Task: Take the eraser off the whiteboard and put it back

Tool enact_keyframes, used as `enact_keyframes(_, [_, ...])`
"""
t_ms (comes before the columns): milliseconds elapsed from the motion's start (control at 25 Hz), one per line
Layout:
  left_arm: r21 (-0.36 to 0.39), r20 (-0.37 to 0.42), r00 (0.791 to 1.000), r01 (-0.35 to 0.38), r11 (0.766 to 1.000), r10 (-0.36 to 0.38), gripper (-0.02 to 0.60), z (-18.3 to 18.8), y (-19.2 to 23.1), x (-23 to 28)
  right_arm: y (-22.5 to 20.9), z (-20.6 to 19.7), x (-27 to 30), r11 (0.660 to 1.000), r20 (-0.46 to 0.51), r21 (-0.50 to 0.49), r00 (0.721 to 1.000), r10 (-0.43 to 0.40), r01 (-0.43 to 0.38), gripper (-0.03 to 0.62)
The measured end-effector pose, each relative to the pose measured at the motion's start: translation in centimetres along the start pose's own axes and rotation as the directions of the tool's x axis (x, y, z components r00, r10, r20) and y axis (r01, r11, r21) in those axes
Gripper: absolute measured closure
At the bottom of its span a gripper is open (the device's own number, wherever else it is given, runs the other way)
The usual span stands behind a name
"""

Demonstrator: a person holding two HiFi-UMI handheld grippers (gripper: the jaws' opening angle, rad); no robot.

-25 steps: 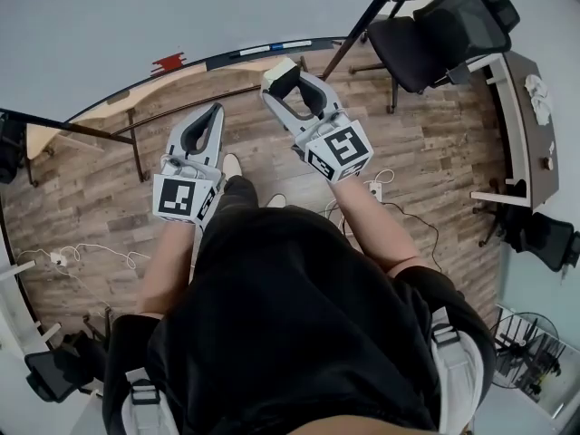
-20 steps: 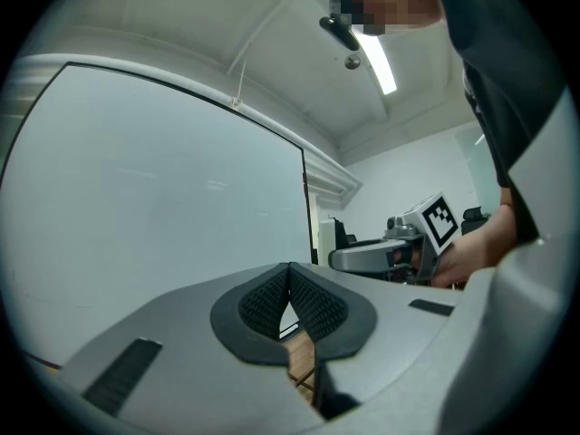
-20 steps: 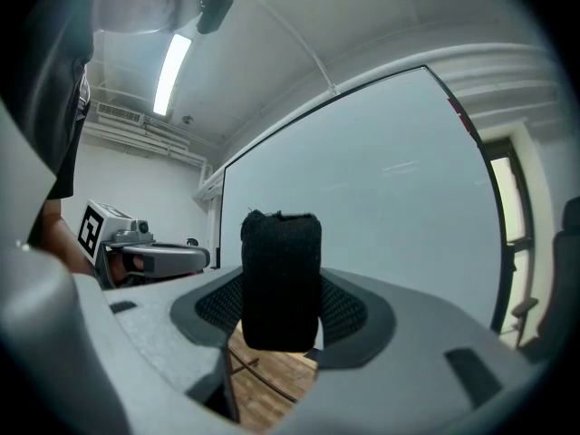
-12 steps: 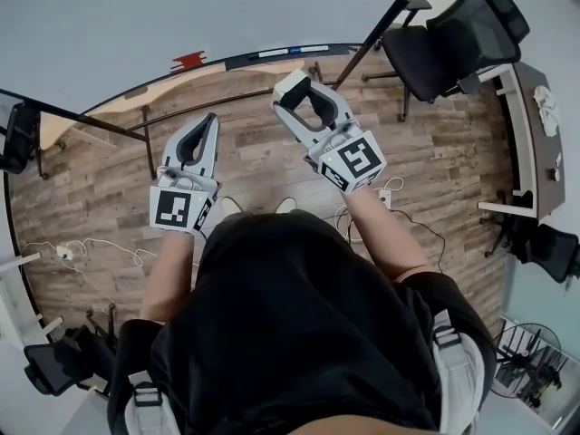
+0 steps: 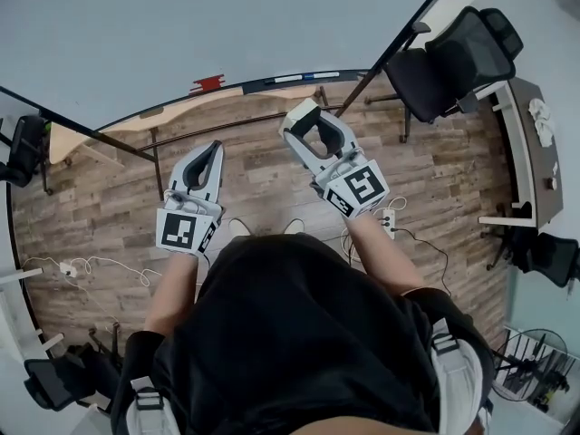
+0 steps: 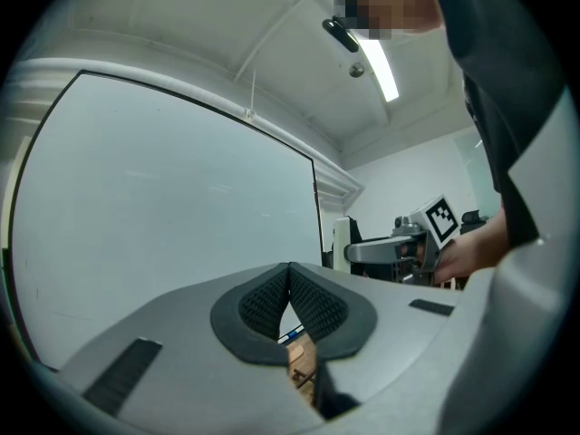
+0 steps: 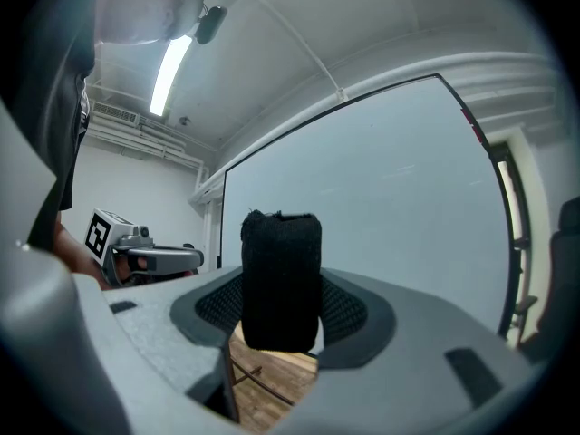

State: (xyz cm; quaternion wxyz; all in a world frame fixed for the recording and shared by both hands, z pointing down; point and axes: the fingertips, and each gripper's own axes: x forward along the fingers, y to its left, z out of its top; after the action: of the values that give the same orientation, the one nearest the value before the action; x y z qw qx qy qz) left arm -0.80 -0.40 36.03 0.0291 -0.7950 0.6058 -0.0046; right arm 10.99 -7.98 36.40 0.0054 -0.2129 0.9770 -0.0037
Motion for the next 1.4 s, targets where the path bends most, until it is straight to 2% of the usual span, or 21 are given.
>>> enact_keyframes(280, [-0.011,-0.004,1.000,0.018,1.000,-0.018,0.586,-0.2,1.7,-0.9,1.5,-0.1,1.9,1.000,-0.006,-0.003,1.000,-0.008,0.008,0.368])
enact_keyframes(760, [-0.036,0.006,1.000,-0.017,0.999,0.017,0.586,-1.0,5.7,-3.1,4.1,-0.7,5.6,1.000,-0.030,-0.020,1.000,0.008,-0.008,0.368])
enact_keyframes(1080, [0.005,0.002,0.999,-0.035,0.999,0.035,0.586,-1.4,9.0,-4.5,6.6,-1.1,9.0,1.000,-0.034,-0.011,0.999,0.022,-0.022,0.368])
enact_keyframes(1400, [-0.007,0.010,0.999,-0.032,0.999,0.032,0.586,-1.9,13.2,-6.6,10.0,-1.7,13.7,1.000,-0.041,-0.023,0.999,-0.001,0.000,0.368])
